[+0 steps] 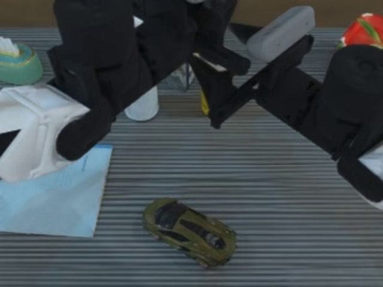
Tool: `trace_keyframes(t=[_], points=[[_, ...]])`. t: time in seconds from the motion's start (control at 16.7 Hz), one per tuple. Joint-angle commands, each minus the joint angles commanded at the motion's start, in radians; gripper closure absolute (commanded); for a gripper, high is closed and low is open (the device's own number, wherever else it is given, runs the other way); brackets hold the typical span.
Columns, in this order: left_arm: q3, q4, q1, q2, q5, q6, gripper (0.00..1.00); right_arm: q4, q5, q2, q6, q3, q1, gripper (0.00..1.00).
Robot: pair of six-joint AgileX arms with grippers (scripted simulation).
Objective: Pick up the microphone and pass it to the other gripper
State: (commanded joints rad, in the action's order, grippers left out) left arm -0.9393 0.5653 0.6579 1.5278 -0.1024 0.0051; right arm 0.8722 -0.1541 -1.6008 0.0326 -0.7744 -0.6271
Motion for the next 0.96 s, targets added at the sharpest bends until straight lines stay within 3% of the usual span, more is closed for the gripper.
trace_keyframes(t=[0.36,0.96], points=[[-0.007,-0.002,-0.001,-0.008,0.004,0.005,1.0,-0.001,0.002,-0.004,-0.002,0.01,0.006,0.0],[0.085,-0.016,-0.158,-0.112,-0.132,0.006,1.0,-0.025,-0.045,0.268,-0.001,0.258,0.039,0.0]])
